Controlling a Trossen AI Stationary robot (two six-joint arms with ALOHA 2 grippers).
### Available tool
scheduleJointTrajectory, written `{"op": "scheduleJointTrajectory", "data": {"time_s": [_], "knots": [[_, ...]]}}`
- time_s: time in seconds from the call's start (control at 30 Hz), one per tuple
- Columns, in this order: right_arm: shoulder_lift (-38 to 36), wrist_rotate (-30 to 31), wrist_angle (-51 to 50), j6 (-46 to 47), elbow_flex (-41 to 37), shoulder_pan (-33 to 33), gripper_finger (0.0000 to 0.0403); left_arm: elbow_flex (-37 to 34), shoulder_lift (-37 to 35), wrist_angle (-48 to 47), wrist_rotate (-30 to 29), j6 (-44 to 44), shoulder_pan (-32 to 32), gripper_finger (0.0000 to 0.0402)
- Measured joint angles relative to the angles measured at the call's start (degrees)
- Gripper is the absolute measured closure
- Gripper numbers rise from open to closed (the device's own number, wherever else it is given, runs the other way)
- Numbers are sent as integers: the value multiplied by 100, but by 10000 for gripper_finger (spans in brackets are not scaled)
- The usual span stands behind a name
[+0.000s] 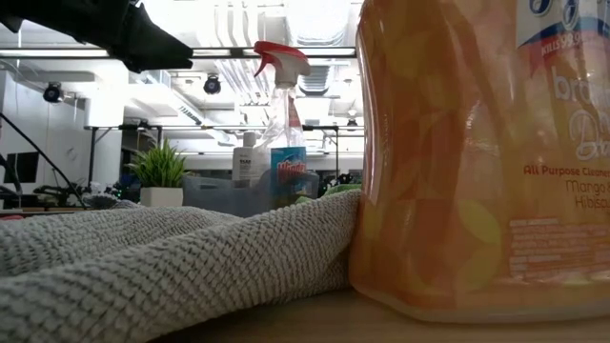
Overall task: Pick & Place Kitchen Items
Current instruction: Put the orange spray bottle into the black bin
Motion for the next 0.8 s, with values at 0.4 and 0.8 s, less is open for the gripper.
{"op": "scheduleJointTrajectory", "data": {"time_s": [0.4, 0.8], "knots": [[-53, 13, -237, -300, 2, 20, 301, -1, -1, 1, -14, 4, 0, 123], [-463, 437, -218, -508, 13, 43, 301, -1, 0, 7, -14, 22, -4, 123]]}}
